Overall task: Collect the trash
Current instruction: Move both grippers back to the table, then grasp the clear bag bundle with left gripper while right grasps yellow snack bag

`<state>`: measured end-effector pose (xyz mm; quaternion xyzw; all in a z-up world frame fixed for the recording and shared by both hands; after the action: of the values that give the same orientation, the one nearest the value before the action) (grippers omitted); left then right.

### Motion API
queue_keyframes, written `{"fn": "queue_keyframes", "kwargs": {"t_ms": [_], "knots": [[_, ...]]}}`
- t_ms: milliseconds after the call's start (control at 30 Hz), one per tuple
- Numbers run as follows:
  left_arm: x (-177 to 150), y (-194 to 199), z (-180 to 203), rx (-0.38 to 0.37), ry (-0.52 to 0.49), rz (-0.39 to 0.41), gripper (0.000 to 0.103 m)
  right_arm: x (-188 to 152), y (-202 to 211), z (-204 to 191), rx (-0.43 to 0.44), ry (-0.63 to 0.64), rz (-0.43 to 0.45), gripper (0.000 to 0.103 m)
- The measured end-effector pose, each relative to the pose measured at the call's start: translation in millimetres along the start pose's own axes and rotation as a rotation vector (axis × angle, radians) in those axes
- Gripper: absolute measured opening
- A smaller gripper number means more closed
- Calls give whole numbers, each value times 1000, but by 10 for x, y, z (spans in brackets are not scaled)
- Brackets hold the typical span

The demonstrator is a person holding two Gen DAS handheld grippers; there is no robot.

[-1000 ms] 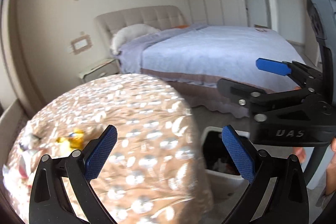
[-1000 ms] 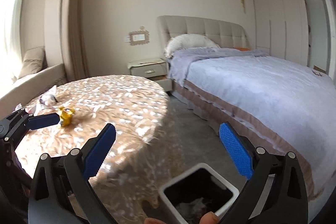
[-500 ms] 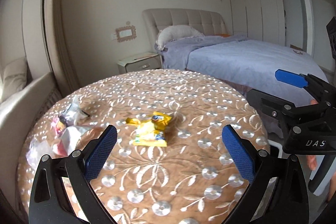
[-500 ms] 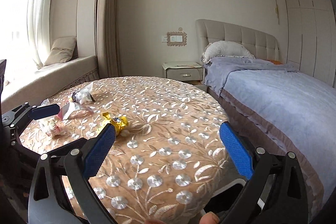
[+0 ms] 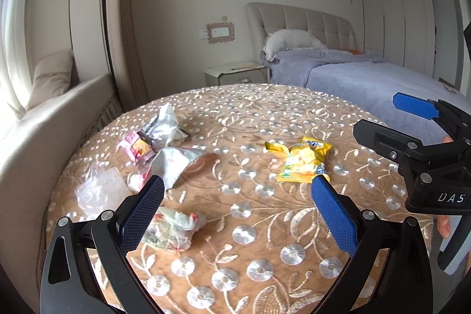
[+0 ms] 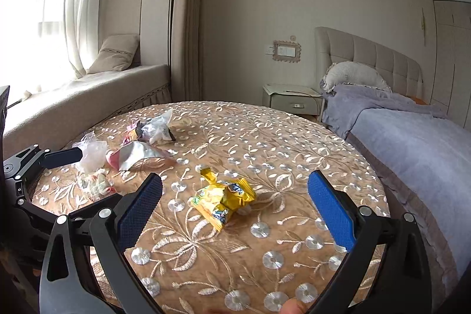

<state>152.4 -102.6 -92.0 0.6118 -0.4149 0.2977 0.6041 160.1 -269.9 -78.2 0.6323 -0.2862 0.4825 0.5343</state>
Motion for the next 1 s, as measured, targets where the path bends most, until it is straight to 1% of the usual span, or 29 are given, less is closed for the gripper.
{"fn": "queue_keyframes", "kwargs": {"t_ms": [133, 200, 267, 367, 433, 500, 567, 667, 700, 733, 800, 833, 900, 1000], "knots": [[-39, -49, -201, 18, 30, -9, 98, 59, -128, -142, 18, 7, -16, 98], [-79, -108, -297, 33, 46, -29, 98, 72, -185, -199, 25, 12, -27, 98], [-117, -207, -421, 56, 73, -66, 98, 85, -254, -281, 23, 29, -36, 98], [-138, -325, -647, 13, 161, -108, 98, 102, -320, -388, 15, 56, -40, 98], [-157, -430, -750, 7, 193, -148, 98, 102, -372, -450, 18, 69, -49, 98], [-174, -538, -798, 15, 197, -195, 98, 104, -423, -499, 24, 78, -58, 98], [-197, -660, -836, 28, 205, -252, 98, 102, -475, -530, 26, 80, -64, 98], [-279, -850, -871, 19, 224, -349, 98, 119, -552, -530, 28, 71, -76, 98], [-312, -919, -890, 18, 236, -387, 95, 121, -571, -525, 29, 67, -79, 98], [-350, -969, -916, 9, 249, -414, 87, 126, -592, -509, 31, 60, -84, 98], [-340, -958, -932, 24, 244, -404, 65, 130, -625, -483, 30, 50, -90, 98], [-339, -952, -921, 31, 233, -404, 64, 128, -647, -465, 29, 46, -96, 98], [-330, -922, -907, 30, 225, -386, 58, 109, -703, -425, 24, 35, -116, 98], [-263, -843, -858, 36, 197, -353, 57, 55, -793, -366, 2, 18, -149, 98]]}}
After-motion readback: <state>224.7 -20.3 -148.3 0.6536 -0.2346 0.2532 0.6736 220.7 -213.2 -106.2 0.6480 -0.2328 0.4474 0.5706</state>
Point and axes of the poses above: each gripper's, at about its wrist camera, not at the fingertips, and y roughly against the way its jaws point, z to its right, x to its top, the point moved 2 cm from there along -y, roughly the way its jaws point, and after that the axes turned 1 degree about -z, right-handed, at the moved point
